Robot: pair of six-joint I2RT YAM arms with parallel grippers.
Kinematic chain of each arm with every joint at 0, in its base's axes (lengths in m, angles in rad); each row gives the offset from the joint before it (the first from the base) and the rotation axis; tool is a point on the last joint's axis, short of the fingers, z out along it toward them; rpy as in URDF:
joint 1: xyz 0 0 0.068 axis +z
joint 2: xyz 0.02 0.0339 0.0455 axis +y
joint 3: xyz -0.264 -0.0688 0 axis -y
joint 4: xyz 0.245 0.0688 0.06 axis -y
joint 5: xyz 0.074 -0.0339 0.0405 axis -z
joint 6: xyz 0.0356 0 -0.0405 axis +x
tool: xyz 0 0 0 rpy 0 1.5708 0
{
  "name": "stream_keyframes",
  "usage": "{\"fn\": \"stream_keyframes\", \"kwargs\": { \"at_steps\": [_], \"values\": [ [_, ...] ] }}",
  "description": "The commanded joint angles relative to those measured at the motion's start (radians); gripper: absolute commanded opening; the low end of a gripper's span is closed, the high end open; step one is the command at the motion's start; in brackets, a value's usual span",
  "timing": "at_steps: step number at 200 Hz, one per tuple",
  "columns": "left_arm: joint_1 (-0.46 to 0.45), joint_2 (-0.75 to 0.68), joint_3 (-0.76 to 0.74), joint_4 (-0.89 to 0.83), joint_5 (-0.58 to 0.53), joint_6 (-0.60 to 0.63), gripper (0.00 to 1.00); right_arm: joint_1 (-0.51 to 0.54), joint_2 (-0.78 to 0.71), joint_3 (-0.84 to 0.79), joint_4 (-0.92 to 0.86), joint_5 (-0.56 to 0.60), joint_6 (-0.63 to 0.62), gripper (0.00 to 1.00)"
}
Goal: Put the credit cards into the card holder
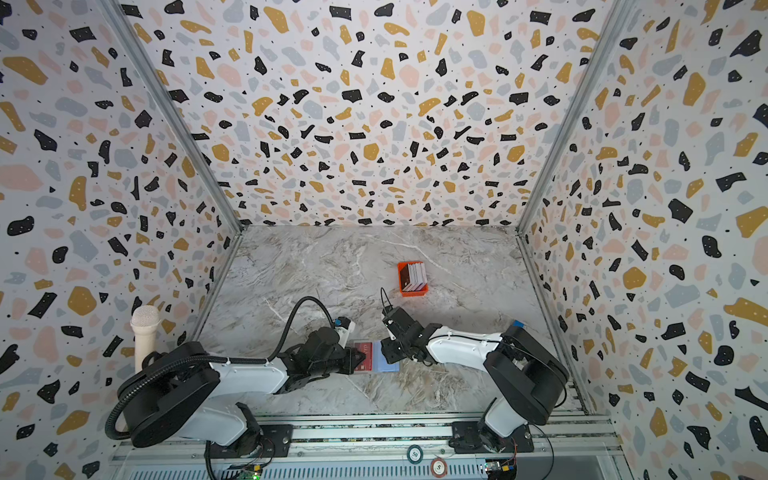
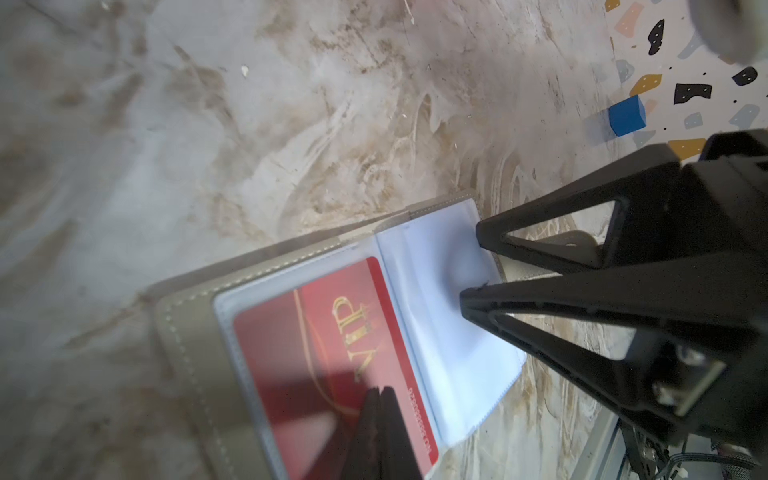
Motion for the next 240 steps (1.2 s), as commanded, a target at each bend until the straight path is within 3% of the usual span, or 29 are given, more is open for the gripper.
{"fn": "stream_keyframes", "kwargs": {
  "at_steps": [1,173,212,240],
  "values": [
    [-0.004,0.026,-0.025,0.056,0.021,-0.014,0.0,0.015,0.008,0.019,0.013,-0.025,0.005,0.49],
    [-0.01,0.047,-0.052,0.12,0.045,-0.053,0.0,0.027,-0.011,-0.006,0.167,-0.179,0.113,0.51],
    [0.0,-0.055,-0.068,0.102,0.02,-0.08,0.0,0.036,-0.007,0.003,0.193,-0.194,0.126,0.51],
    [0.055,-0.216,-0.107,0.046,-0.014,-0.099,0.0,0.059,0.01,0.026,0.23,-0.218,0.136,0.51]
  ]
}}
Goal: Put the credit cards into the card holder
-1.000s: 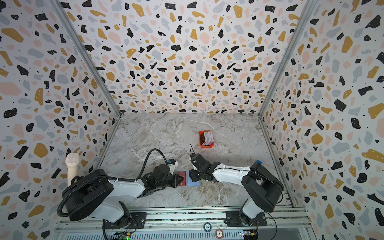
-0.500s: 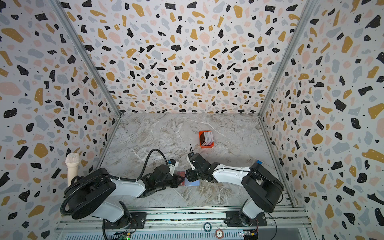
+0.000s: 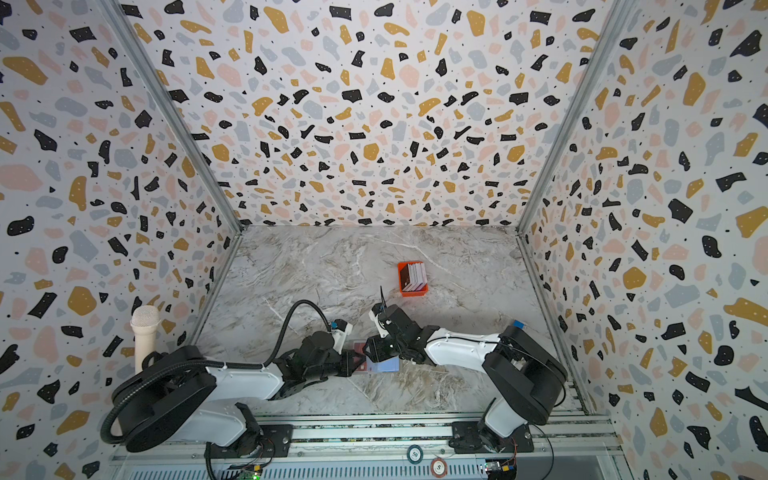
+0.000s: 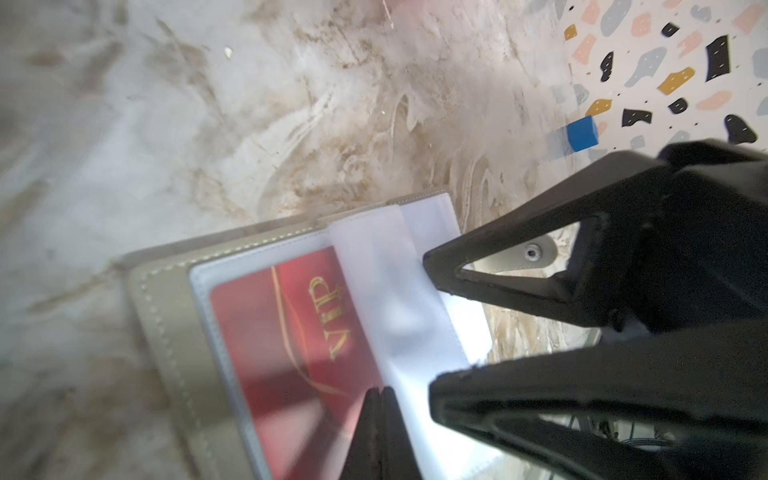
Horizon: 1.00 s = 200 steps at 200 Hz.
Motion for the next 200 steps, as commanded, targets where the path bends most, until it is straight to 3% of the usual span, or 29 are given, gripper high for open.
{"fn": "stream_keyframes", "kwargs": {
  "at_steps": [1,43,88,136,162,200],
  "values": [
    [0.045,-0.124,-0.034,-0.035,-0.039,-0.023,0.0,0.024,0.011,0.03,0.043,-0.032,0.017,0.51],
    [0.13,-0.377,-0.062,-0.208,-0.072,0.005,0.09,0.062,0.062,0.09,0.054,-0.067,0.015,0.51],
    [0.13,-0.36,-0.052,-0.192,-0.007,0.012,0.19,0.027,-0.085,0.095,-0.057,0.046,-0.036,0.54],
    [0.123,-0.302,-0.071,-0.073,0.018,-0.007,0.29,-0.175,-0.125,0.19,-0.232,0.217,-0.143,0.61],
    [0.121,-0.305,-0.08,-0.063,0.013,-0.007,0.31,-0.278,-0.023,0.301,-0.301,0.337,-0.206,0.73],
    [0.121,-0.33,-0.101,-0.069,0.005,-0.007,0.35,-0.389,0.178,0.477,-0.345,0.36,-0.262,0.8]
  ]
}}
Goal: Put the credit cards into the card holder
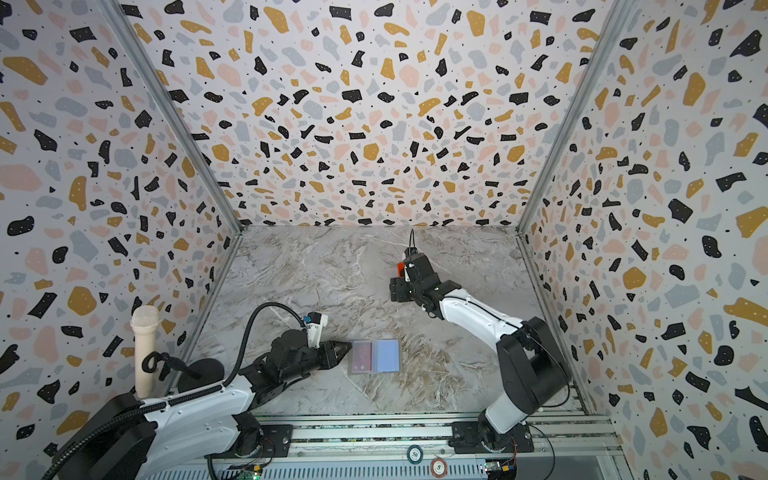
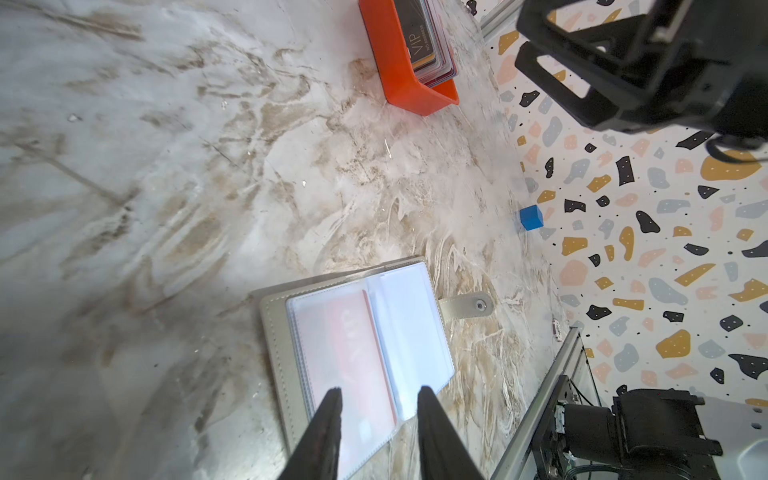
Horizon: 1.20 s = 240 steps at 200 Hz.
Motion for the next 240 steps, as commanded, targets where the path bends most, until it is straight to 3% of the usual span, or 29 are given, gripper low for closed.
{"fn": "stream_keyframes", "kwargs": {
  "at_steps": [1,39,151,195,240],
  "values": [
    [-0.002,-0.023,-0.023,0.043,0.001,0.0,0.35,-0.04,0.091,0.098,-0.095,0.063,-0.074,0.8],
    [-0.002,-0.026,-0.054,0.07,0.004,-0.011,0.35,-0.105,0.252,0.264,-0.149,0.066,-0.122,1.0],
    [-0.002,0.007,-0.07,0.088,-0.011,-0.01,0.36,-0.14,0.516,0.517,-0.277,0.054,-0.197,0.99],
    [-0.001,0.015,-0.073,0.096,-0.012,-0.011,0.36,-0.133,0.58,0.559,-0.338,0.137,-0.216,0.95],
    [-0.001,0.013,-0.078,0.103,-0.012,-0.01,0.36,-0.131,0.546,0.564,-0.347,0.249,-0.225,0.94]
  ]
}}
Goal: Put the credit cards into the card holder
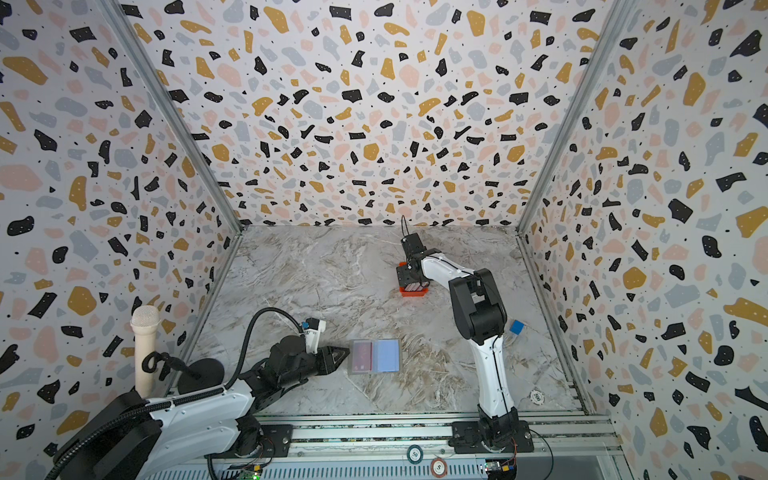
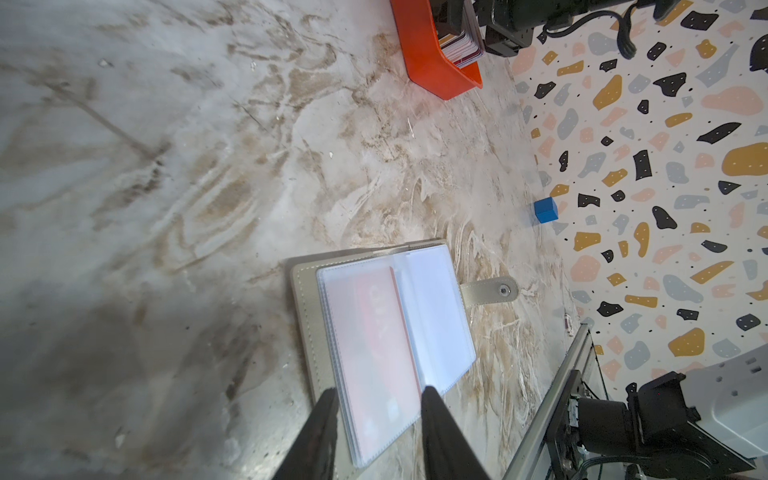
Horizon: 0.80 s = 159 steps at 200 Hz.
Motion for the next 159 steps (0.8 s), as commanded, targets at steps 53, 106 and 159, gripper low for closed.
{"fn": "stream_keyframes", "kwargs": {
  "at_steps": [53,106,159],
  "values": [
    [-0.002,-0.007,-0.019,0.053,-0.01,0.0,0.36,-0.015,-0.053,0.076,-0.113,0.18,-0.031,0.94],
    [-0.001,-0.021,-0.028,0.051,-0.011,-0.001,0.36,-0.035,-0.055,0.101,-0.153,0.228,-0.034,0.94],
    [0.0,-0.024,-0.031,0.054,-0.014,0.0,0.36,-0.047,-0.058,0.123,-0.175,0.245,-0.042,0.9]
  ]
}}
